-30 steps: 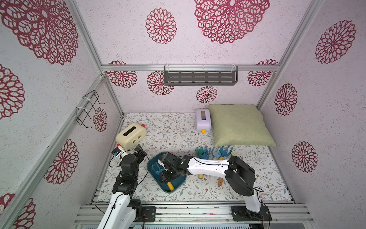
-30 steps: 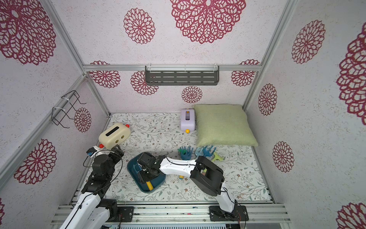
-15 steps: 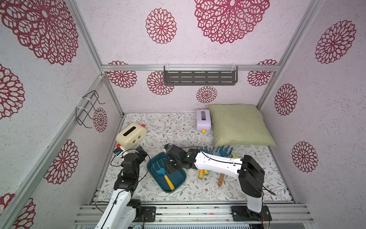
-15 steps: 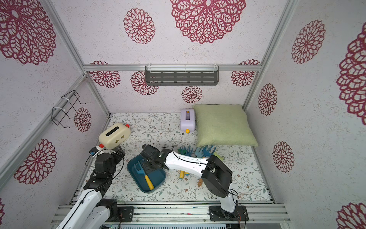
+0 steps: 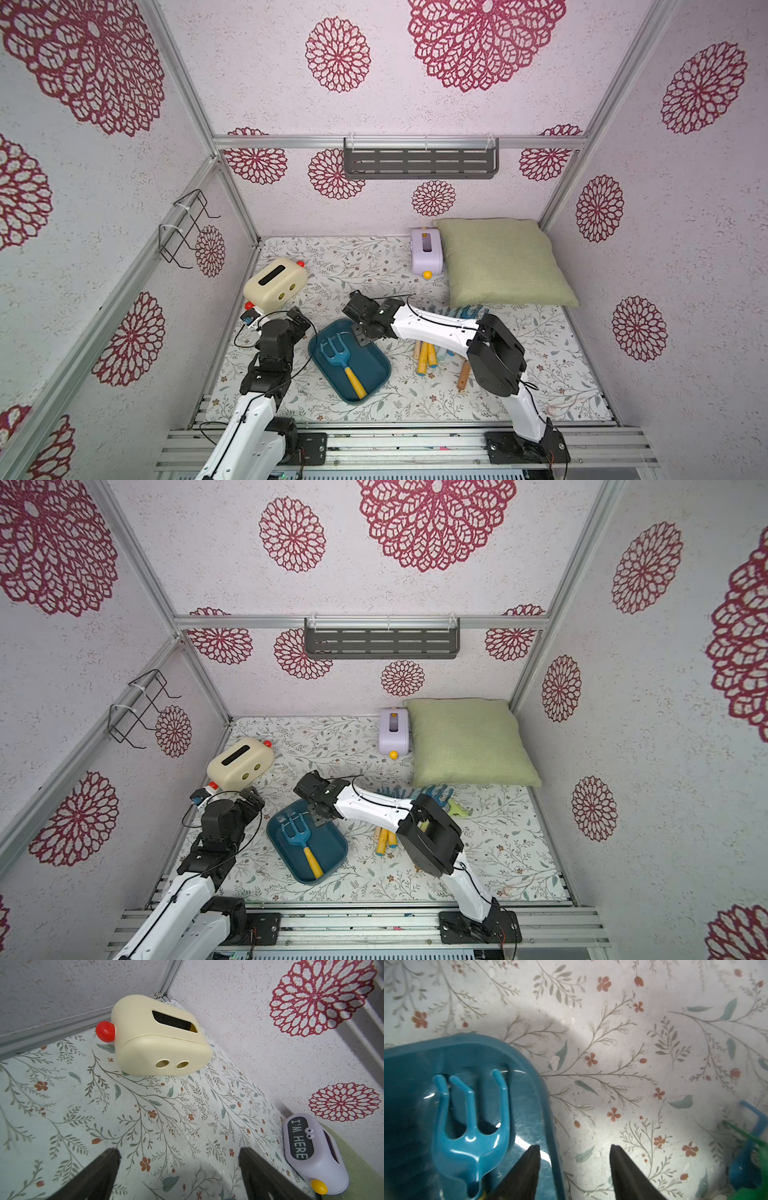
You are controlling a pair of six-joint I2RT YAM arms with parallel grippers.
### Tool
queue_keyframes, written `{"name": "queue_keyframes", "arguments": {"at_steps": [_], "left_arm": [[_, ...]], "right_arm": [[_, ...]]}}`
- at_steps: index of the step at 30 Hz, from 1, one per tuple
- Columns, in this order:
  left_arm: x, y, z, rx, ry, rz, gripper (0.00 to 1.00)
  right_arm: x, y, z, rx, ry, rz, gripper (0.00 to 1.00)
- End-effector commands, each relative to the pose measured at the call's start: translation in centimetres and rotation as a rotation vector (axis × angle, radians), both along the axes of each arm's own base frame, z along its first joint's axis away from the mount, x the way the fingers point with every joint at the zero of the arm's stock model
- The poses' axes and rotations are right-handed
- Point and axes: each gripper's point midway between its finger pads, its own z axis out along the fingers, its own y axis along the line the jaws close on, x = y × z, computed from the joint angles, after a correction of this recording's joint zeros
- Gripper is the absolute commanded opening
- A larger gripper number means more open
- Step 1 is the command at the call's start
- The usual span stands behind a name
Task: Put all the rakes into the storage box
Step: Adjust the storage box at the center of the board.
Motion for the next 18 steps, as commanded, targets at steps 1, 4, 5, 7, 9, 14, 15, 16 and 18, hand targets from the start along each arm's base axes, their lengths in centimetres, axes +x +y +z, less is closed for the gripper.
{"name": "queue_keyframes", "arguments": {"at_steps": [1,4,5,7,9,14,15,16,18], "left_arm": [[0.3,0.1,1.3,-0.008,-0.043,0.002,0.97],[0.4,0.0,1.4,-0.013,-0.048,-0.002,0.97],[0.4,-0.1,1.4,-0.015,-0.048,-0.005,0.97],[0.4,-0.1,1.3,-0.018,-0.048,-0.008,0.97],[0.5,-0.2,1.3,-0.023,-0.048,-0.013,0.97],[0.7,-0.5,1.2,-0.033,-0.048,-0.024,0.97],[0.7,-0.5,1.2,-0.035,-0.049,-0.027,0.97],[0.8,-0.7,1.2,-0.037,-0.050,-0.034,0.97],[1.1,-1.1,1.2,-0.044,-0.052,-0.056,0.97]], "right_arm": [[1.6,-1.8,0.5,-0.024,-0.016,-0.081,0.53],[2.5,-4.4,-0.1,-0.027,-0.015,-0.198,0.47],[2.6,-5.2,-0.1,-0.016,-0.013,-0.232,0.46],[2.6,-6.4,0.0,0.036,-0.002,-0.291,0.44],[2.5,-7.2,0.1,0.113,0.019,-0.343,0.44],[2.2,-8.3,1.8,0.260,0.030,-0.402,0.44],[2.3,-8.3,2.7,0.284,0.015,-0.401,0.46],[2.2,-8.3,3.9,0.320,0.001,-0.391,0.49],[2.0,-8.5,5.8,0.365,-0.026,-0.376,0.53]]}}
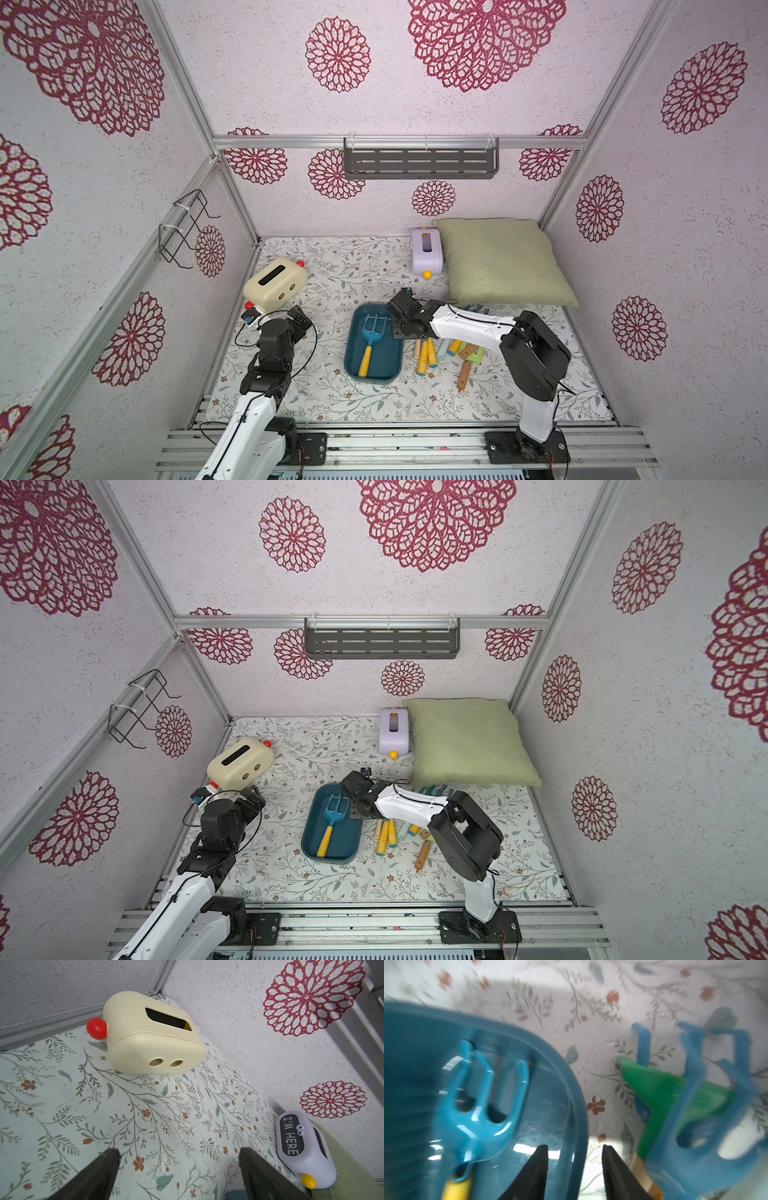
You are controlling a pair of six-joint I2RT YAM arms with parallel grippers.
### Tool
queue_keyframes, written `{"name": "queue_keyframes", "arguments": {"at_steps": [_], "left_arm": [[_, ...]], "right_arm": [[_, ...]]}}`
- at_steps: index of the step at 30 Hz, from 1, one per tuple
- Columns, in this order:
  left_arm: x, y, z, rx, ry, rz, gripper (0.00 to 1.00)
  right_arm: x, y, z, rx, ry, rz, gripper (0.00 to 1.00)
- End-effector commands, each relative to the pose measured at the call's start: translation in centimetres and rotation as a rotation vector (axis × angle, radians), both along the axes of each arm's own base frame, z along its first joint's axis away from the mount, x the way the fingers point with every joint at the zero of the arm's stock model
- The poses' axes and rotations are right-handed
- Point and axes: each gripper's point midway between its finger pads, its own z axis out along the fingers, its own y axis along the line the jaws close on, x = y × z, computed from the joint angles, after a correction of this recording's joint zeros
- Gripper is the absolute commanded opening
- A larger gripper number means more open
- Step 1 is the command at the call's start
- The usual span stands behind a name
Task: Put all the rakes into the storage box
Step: Adjust the storage box at the center of the board, then pick up the rake at the center of the board.
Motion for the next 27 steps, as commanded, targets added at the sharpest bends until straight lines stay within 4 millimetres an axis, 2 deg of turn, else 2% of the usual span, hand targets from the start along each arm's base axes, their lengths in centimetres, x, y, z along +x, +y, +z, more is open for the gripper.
{"name": "queue_keyframes", "arguments": {"at_steps": [1,4,6,8,12,17,22,27], "left_arm": [[0.8,-0.7,0.9,-0.021,-0.034,-0.042,0.97],[1.5,-1.8,1.1,-0.033,-0.035,-0.104,0.97],[2.0,-2.6,1.1,-0.035,-0.032,-0.151,0.97],[2.6,-3.6,1.0,-0.037,-0.020,-0.205,0.97],[3.7,-5.3,0.3,-0.044,0.014,-0.286,0.97],[4.6,-7.1,-0.4,-0.039,0.047,-0.347,0.97],[4.7,-7.3,-0.5,-0.035,0.053,-0.356,0.97],[4.7,-7.3,-0.5,-0.035,0.053,-0.358,0.97]], "right_arm": [[0.4,1.3,6.4,0.182,-0.113,-0.005,0.54],[-0.5,-0.4,7.7,0.182,-0.140,-0.022,0.53],[-1.1,-2.0,7.7,0.162,-0.142,-0.044,0.50],[-2.1,-3.5,7.0,0.137,-0.125,-0.069,0.45],[-3.8,-5.4,5.3,0.116,-0.075,-0.092,0.39],[-5.7,-6.4,2.0,0.108,0.004,-0.104,0.37],[-6.7,-7.0,-0.7,0.086,0.057,-0.115,0.32],[-6.8,-7.1,-2.6,0.055,0.082,-0.120,0.31]]}}
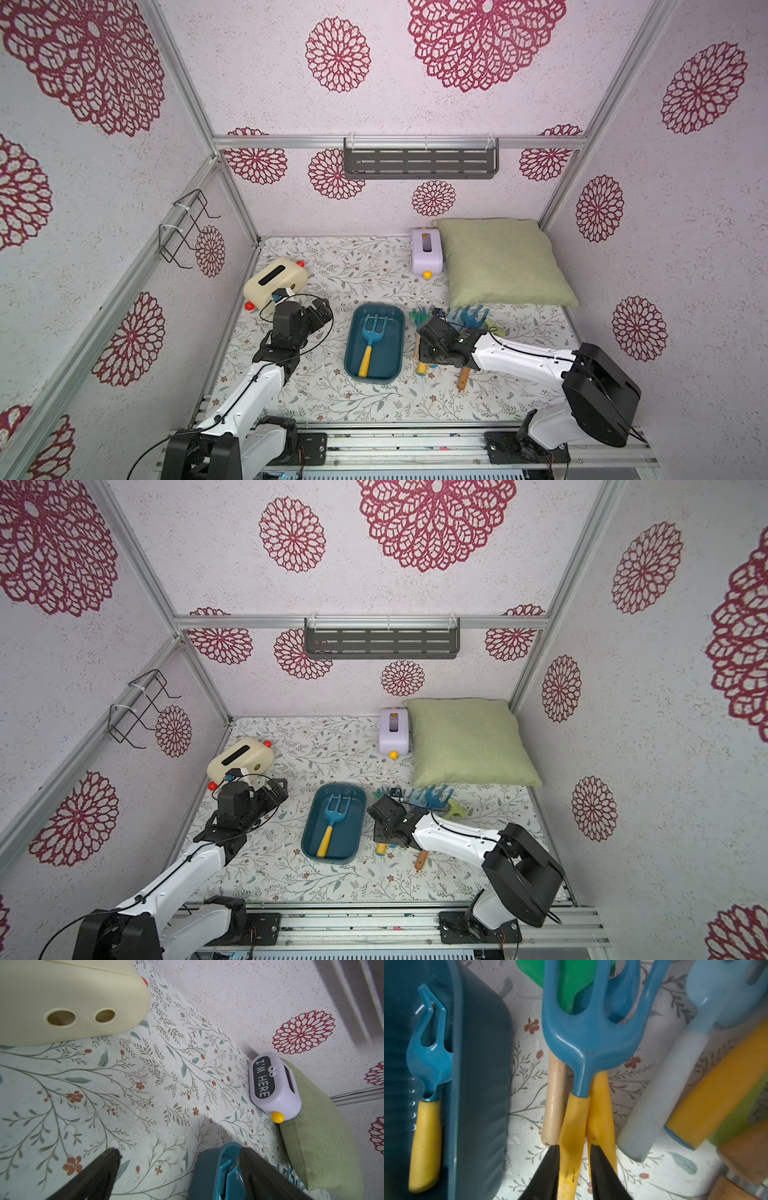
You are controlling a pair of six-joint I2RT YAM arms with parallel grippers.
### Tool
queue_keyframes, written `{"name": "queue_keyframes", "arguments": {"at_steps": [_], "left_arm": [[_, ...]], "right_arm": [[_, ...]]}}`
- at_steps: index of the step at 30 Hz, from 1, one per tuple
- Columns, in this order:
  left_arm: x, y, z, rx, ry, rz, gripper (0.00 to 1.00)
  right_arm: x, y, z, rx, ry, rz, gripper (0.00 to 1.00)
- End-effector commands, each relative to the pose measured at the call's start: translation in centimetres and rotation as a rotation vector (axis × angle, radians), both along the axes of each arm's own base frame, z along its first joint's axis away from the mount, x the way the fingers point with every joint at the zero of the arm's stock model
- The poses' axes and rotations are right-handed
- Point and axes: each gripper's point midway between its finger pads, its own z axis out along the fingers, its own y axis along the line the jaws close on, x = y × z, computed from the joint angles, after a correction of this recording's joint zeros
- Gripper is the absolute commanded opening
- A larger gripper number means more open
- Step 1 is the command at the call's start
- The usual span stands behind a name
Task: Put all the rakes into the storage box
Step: Pick up the rake at the center of the board.
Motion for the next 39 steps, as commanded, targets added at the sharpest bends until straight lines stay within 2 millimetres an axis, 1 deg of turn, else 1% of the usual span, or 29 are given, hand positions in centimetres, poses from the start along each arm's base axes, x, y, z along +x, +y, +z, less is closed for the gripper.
{"name": "queue_keyframes", "arguments": {"at_steps": [1,4,8,11,13,16,18,21,23,27,29,33,35,39], "left_arm": [[0.6,-0.4,1.2,0.005,-0.040,-0.021,0.97],[0.6,-0.4,1.2,0.006,-0.039,-0.022,0.97],[0.5,-0.4,1.2,0.009,-0.040,-0.020,0.97],[0.4,-0.4,1.5,0.010,-0.045,-0.020,0.97],[0.4,-0.3,1.5,0.012,-0.046,-0.019,0.97],[0.3,-0.3,1.7,0.012,-0.051,-0.019,0.97],[0.3,-0.3,1.8,0.011,-0.055,-0.019,0.97],[0.3,-0.3,1.8,0.013,-0.053,-0.019,0.97],[0.2,-0.2,1.9,0.017,-0.055,-0.017,0.97],[0.1,-0.1,2.1,0.021,-0.061,-0.013,0.97],[0.0,-0.1,2.1,0.021,-0.062,-0.013,0.97],[0.0,0.0,2.2,0.022,-0.065,-0.011,0.97],[0.0,0.0,2.3,0.024,-0.067,-0.011,0.97],[-0.1,0.1,2.3,0.026,-0.068,-0.006,0.97]], "right_arm": [[0.2,0.6,-0.7,0.014,0.010,-0.016,0.31],[0.3,0.8,-1.5,0.005,0.020,-0.016,0.30],[0.5,0.4,-2.3,-0.018,0.029,-0.022,0.31],[0.5,0.0,-2.4,-0.034,0.028,-0.030,0.32],[0.7,-0.2,-2.0,-0.035,0.014,-0.036,0.32],[0.9,-0.3,-1.6,-0.038,0.000,-0.034,0.41],[1.0,-0.3,-1.6,-0.040,0.002,-0.031,0.41],[1.0,-0.3,-2.1,-0.046,0.006,-0.031,0.39],[1.0,-0.4,-2.5,-0.051,0.012,-0.035,0.35],[0.9,-0.5,-2.5,-0.050,0.011,-0.039,0.32],[0.9,-0.7,-2.4,-0.055,0.010,-0.041,0.29],[1.0,-1.0,-1.6,-0.055,-0.008,-0.051,0.23],[1.1,-1.1,-0.7,-0.045,-0.028,-0.056,0.19],[1.5,-1.3,1.9,-0.020,-0.083,-0.062,0.18]]}}
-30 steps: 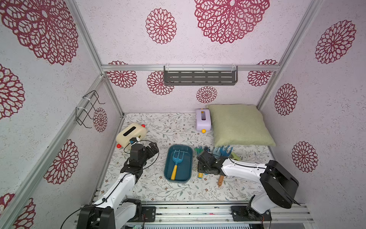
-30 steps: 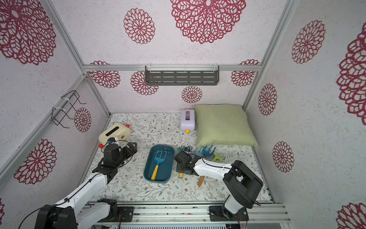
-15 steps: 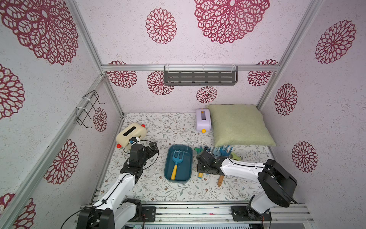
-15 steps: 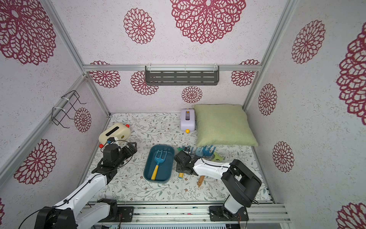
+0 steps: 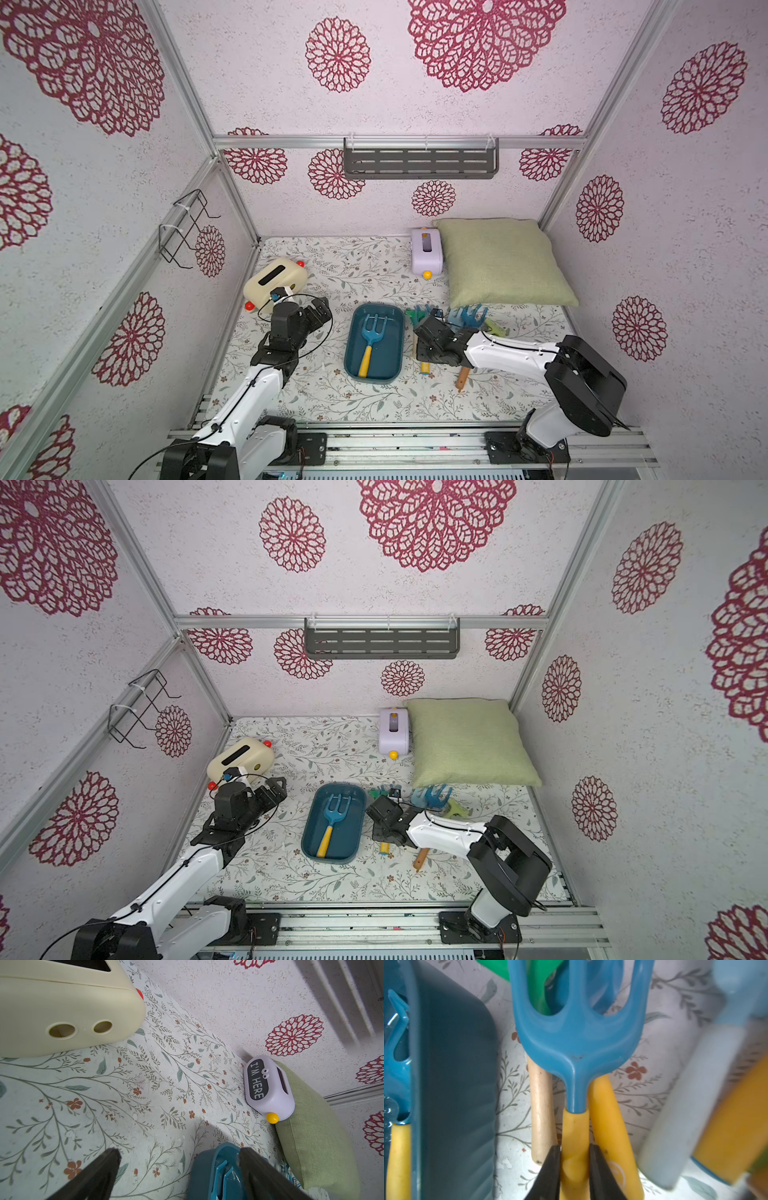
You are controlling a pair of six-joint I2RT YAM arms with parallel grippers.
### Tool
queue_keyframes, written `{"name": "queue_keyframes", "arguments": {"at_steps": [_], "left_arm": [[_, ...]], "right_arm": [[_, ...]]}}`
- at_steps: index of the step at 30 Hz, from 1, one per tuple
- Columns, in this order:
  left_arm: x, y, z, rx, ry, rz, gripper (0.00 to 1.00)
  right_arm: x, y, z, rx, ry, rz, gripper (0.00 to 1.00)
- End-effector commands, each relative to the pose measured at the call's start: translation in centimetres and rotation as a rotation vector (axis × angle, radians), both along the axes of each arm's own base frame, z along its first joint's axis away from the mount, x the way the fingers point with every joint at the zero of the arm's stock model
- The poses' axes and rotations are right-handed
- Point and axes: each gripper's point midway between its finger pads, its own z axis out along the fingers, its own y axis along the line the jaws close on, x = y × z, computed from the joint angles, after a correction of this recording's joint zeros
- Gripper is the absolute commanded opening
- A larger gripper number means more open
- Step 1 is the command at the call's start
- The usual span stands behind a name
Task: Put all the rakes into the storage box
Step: Pick up the rake at the center of the board.
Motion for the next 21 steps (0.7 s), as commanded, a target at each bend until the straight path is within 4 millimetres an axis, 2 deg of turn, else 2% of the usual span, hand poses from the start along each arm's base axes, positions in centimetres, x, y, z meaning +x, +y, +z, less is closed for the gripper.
{"name": "queue_keyframes", "arguments": {"at_steps": [1,7,12,16,21], "left_arm": [[0.1,0.0,1.0,0.014,-0.028,0.001,0.97],[-0.1,0.3,1.1,0.019,-0.034,0.012,0.97],[-0.2,0.4,1.3,0.023,-0.040,0.019,0.97],[-0.2,0.5,1.3,0.026,-0.038,0.021,0.97],[-0.3,0.5,1.3,0.027,-0.040,0.022,0.97]], "right_arm": [[0.6,-1.1,3.3,0.002,-0.082,-0.021,0.17],[0.6,0.6,7.6,0.095,-0.158,0.031,0.17],[-0.1,3.7,10.2,0.177,-0.178,0.115,0.17],[-0.9,6.3,10.9,0.222,-0.169,0.172,0.17],[-2.1,9.0,10.4,0.267,-0.135,0.219,0.17]]}}
